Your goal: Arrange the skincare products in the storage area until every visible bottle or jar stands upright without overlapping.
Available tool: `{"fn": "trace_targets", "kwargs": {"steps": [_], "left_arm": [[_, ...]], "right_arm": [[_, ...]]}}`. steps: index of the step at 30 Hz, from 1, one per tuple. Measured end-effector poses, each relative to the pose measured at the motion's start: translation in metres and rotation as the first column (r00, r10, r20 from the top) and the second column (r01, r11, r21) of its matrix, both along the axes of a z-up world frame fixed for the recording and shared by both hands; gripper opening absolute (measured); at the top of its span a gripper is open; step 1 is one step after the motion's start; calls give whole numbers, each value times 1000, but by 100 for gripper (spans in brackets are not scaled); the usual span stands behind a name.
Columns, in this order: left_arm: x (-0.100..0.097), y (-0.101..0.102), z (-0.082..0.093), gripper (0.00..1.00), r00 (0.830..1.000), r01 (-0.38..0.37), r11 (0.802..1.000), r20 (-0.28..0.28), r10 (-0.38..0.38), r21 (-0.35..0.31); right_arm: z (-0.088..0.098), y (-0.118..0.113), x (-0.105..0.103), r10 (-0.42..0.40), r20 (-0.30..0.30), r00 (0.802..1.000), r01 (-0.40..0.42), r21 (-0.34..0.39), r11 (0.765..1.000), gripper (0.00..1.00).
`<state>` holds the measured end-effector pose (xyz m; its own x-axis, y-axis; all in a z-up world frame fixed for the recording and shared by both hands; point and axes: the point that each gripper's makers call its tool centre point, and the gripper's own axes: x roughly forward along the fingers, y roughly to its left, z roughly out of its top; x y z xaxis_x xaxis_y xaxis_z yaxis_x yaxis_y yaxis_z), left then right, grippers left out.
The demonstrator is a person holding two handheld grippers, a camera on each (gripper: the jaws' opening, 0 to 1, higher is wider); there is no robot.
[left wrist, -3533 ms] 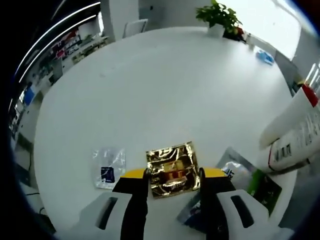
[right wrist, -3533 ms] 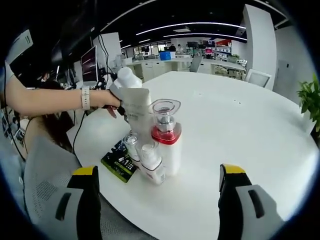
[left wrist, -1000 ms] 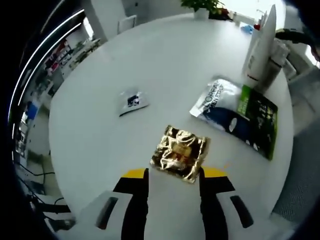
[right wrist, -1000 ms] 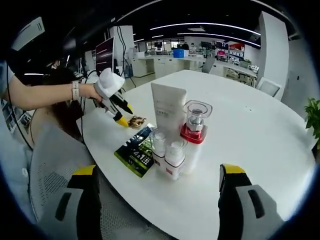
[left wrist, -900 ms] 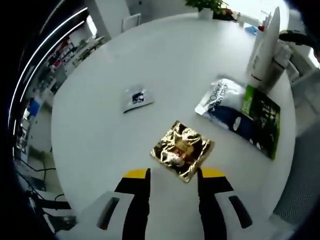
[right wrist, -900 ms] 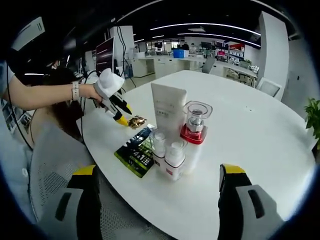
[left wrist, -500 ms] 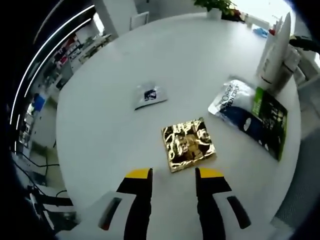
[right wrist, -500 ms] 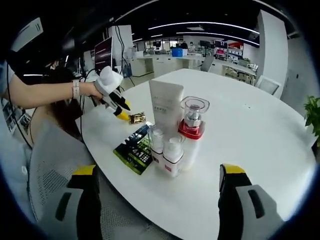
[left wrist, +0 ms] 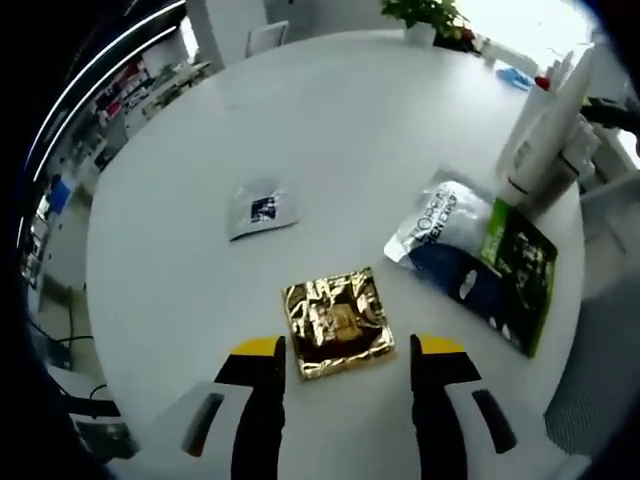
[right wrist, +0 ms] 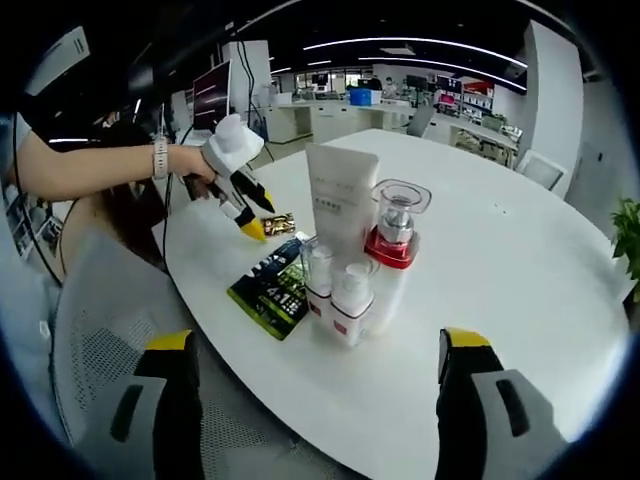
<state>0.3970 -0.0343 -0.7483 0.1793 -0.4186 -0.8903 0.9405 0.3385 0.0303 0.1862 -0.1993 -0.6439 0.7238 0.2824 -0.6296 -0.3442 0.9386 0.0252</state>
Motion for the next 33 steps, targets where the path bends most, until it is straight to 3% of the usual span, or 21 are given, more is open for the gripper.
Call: {"fn": "trace_targets", "kwargs": {"steps": [2, 4, 8, 11, 17, 23, 33], "left_arm": [[1, -1, 0, 47, 1000, -3, 1000, -2, 3, 0], [6, 0, 1, 51, 999, -4, 1000, 32, 4, 19], [1, -3, -1, 42, 999, -31, 999, -38, 31, 11], [2, -5, -1, 42, 1000, -8, 1000, -25, 8, 18], [7, -2, -2, 47, 999, -38, 999, -37, 39, 33], [12, -1, -3, 41, 997, -66, 997, -48, 67, 27], [8, -3, -1, 36, 999, 6, 1000, -43, -5, 25]], "right_arm": [[0, -2, -1, -8, 0, 1000, 8, 0, 1000, 100], [-1, -3, -2, -12, -2, 1000, 12, 0, 1000, 100], [-4, -3, -4, -12, -11, 1000, 12, -2, 1000, 100], [-3, -3, -4, -11, -10, 1000, 11, -1, 1000, 100], [-2, -2, -3, -7, -4, 1000, 7, 4, 1000, 98], [-4, -2, -2, -9, -10, 1000, 9, -1, 1000, 98], [-1, -4, -3, -17, -1, 1000, 17, 3, 1000, 99]]}}
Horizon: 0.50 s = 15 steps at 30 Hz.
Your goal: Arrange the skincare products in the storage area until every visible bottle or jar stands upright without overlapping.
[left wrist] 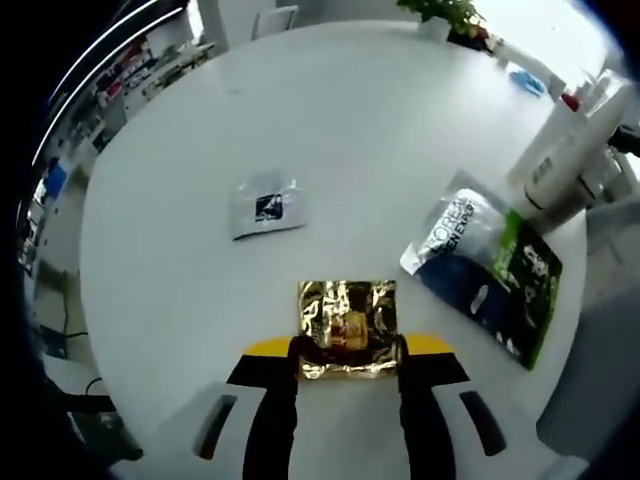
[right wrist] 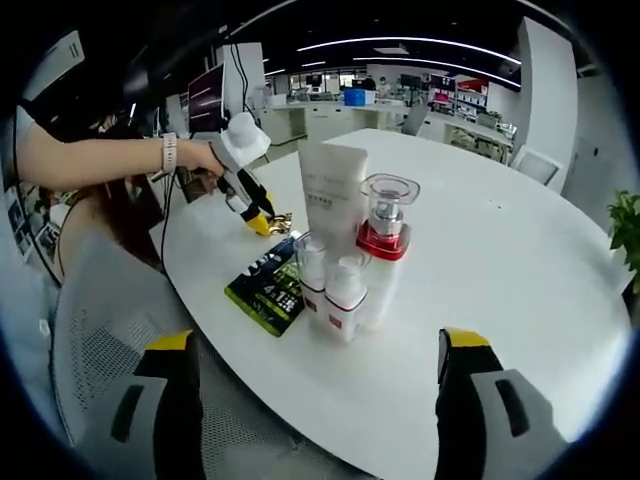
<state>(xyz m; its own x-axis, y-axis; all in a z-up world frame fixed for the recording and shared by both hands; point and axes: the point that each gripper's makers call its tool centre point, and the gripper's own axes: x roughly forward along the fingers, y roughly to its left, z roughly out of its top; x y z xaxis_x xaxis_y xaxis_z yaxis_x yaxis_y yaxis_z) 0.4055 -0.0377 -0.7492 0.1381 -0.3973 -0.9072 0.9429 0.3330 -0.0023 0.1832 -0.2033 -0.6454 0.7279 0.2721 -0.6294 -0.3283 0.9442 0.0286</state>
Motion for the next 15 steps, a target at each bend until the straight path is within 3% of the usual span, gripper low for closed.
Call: {"fn": "trace_targets", "kwargs": {"steps": [9, 12, 15], "left_arm": [[-14, 1, 0, 36, 986, 164, 986, -15, -163, 38], [-21, 1, 0, 36, 967, 254, 966, -22, -253, 55], [-23, 0, 0, 36, 957, 290, 955, -21, -289, 64]], "right_arm": [[0, 1, 0, 1, -2, 1000, -1, -2, 1000, 99], [1, 1, 1, 2, 1, 1000, -2, -3, 1000, 99], [1, 1, 2, 3, 1, 1000, -3, -4, 1000, 99]]}}
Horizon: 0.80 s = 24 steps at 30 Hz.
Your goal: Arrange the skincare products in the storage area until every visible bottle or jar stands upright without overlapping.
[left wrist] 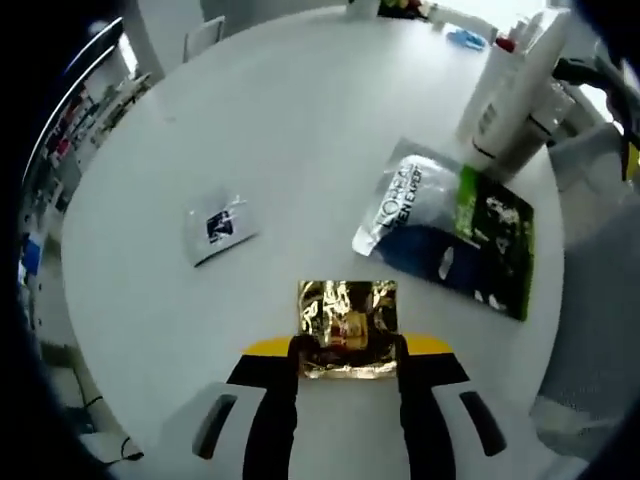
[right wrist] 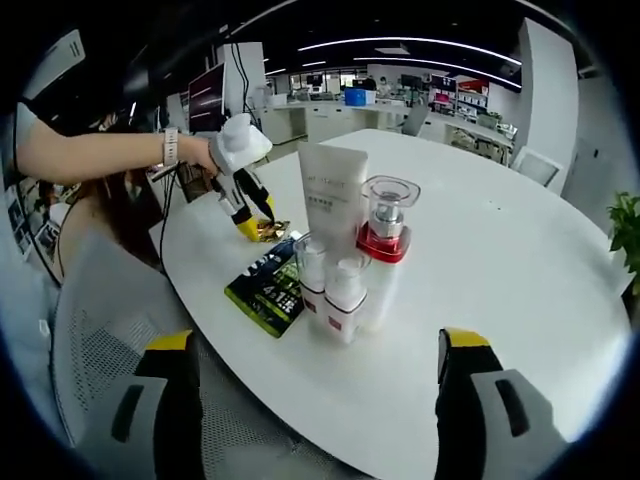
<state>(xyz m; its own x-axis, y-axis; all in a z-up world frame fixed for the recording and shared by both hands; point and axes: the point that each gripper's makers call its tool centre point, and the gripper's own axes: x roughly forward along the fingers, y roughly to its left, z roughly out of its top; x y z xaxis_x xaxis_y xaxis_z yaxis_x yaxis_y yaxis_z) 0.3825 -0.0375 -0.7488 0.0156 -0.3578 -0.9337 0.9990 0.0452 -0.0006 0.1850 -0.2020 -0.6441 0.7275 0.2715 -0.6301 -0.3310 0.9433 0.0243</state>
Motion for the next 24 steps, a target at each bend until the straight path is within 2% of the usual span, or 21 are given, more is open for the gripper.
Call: {"fn": "trace_targets", "kwargs": {"steps": [3, 5, 8, 10, 11, 15, 16, 17, 18, 21, 22, 24], "left_arm": [[-6, -1, 0, 36, 997, 74, 997, 3, -74, 12], [-11, -4, 0, 36, 989, 149, 989, 7, -149, 11], [-14, -5, 0, 36, 985, 173, 985, 8, -173, 24], [-16, -9, 0, 35, 959, 280, 960, 30, -281, 22], [-18, -6, 0, 35, 962, 271, 962, 16, -272, 38], [-16, -7, -1, 35, 946, 323, 945, 15, -324, 60], [-15, -8, -1, 35, 936, 350, 934, 16, -352, 65], [-16, -8, -1, 35, 933, 358, 931, 14, -360, 69], [-16, -9, -1, 35, 916, 398, 914, 17, -400, 77], [-15, -10, -1, 35, 904, 424, 902, 15, -427, 84], [-16, -12, -1, 35, 893, 447, 891, 18, -450, 81], [-16, -12, -1, 35, 898, 436, 896, 13, -439, 87]], "right_arm": [[0, 1, 0, 4, -1, 1000, -4, -1, 1000, 99], [0, 1, 0, 4, -3, 1000, -4, -1, 1000, 99], [-1, 0, 0, 0, -5, 1000, 0, -2, 1000, 99], [1, 0, 1, 2, -3, 1000, -2, -1, 1000, 99], [1, 0, 1, 2, -2, 1000, -2, -1, 1000, 99], [1, -1, 1, -1, -3, 1000, 1, -3, 1000, 99], [1, -2, 1, -2, -3, 1000, 2, -2, 1000, 99], [1, -2, 1, -3, -4, 1000, 3, -2, 1000, 99], [0, -2, 0, -4, -4, 1000, 4, -2, 1000, 99], [-1, -4, -1, -11, -8, 1000, 11, 0, 1000, 99], [-1, -5, -1, -17, -7, 1000, 17, -1, 1000, 99], [-2, -6, -2, -24, -9, 1000, 24, 2, 1000, 99]]}}
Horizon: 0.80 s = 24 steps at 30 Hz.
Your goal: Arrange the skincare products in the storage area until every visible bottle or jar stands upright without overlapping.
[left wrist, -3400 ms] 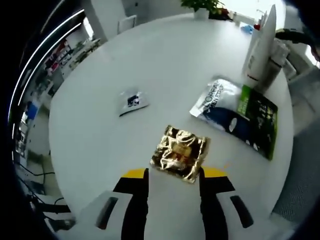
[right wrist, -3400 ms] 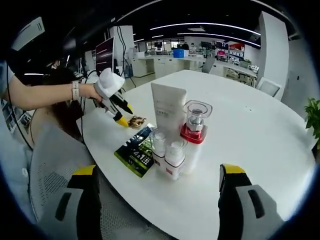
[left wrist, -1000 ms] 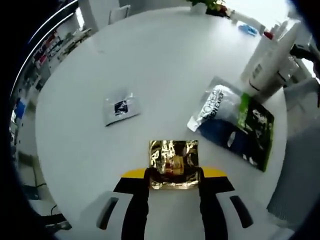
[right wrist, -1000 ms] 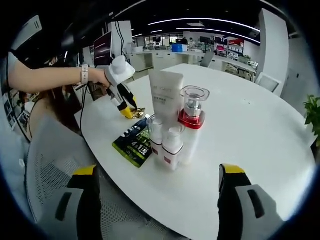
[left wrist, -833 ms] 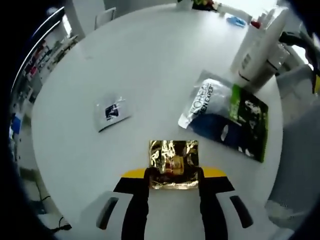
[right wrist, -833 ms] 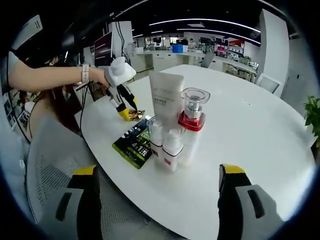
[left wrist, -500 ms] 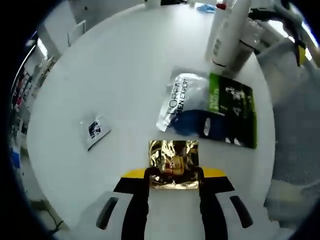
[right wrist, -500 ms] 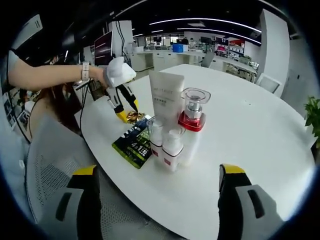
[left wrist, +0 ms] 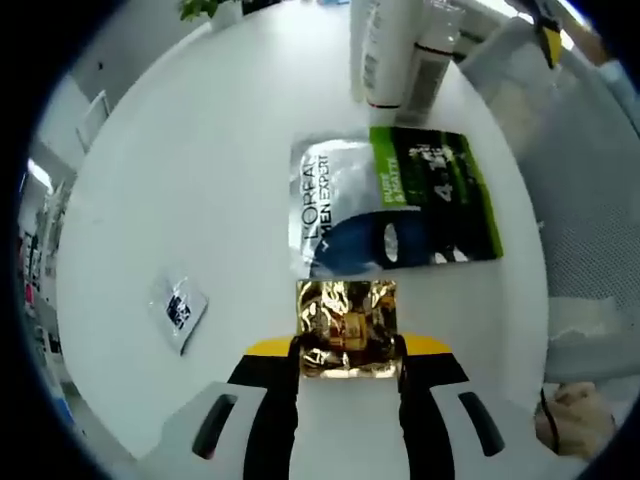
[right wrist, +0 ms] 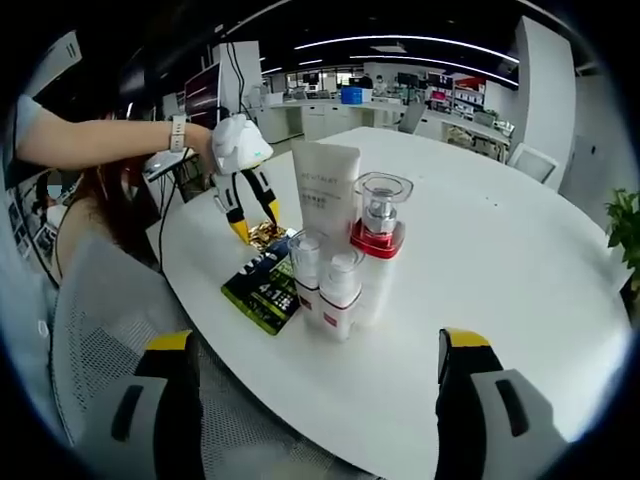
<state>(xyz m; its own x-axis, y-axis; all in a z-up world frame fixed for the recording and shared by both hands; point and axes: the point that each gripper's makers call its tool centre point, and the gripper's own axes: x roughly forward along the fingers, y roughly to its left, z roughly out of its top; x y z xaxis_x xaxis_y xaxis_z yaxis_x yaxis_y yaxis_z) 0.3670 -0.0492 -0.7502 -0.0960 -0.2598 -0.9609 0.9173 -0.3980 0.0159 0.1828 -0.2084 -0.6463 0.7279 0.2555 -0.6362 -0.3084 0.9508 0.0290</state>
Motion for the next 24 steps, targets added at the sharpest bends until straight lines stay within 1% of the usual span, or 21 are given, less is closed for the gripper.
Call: {"fn": "trace_targets", "kwargs": {"steps": [4, 5, 6, 7, 9, 10, 12, 24], "left_arm": [[0, -1, 0, 36, 1000, -16, 1000, -4, 16, -2], [0, -1, 0, 37, 999, -31, 999, -8, 31, -4], [0, 0, -1, 37, 998, -64, 998, -19, 64, 6], [1, -2, 0, 37, 999, -50, 999, -14, 50, -7], [1, -1, 0, 37, 996, -83, 997, -17, 82, -8], [1, -2, 0, 37, 997, -81, 997, -17, 81, -11], [1, -3, 0, 36, 991, -128, 992, -26, 128, -20], [1, -3, 0, 36, 988, -153, 988, -26, 152, -34]], "right_arm": [[-2, -1, -2, -2, -6, 1000, 2, -1, 1000, 99], [-2, -1, -2, -3, -7, 1000, 3, -1, 1000, 99], [-2, -1, -2, -3, -6, 1000, 3, 0, 1000, 99], [-2, -1, -2, -2, -6, 1000, 2, -1, 1000, 99], [-1, 0, -1, 0, -4, 1000, 0, 0, 1000, 99], [-1, 0, -1, 1, -1, 1000, -1, 0, 1000, 99], [-1, 0, -1, 2, -1, 1000, -2, 2, 1000, 99], [0, 0, -3, 5, 1, 1000, -5, -3, 1000, 99]]}}
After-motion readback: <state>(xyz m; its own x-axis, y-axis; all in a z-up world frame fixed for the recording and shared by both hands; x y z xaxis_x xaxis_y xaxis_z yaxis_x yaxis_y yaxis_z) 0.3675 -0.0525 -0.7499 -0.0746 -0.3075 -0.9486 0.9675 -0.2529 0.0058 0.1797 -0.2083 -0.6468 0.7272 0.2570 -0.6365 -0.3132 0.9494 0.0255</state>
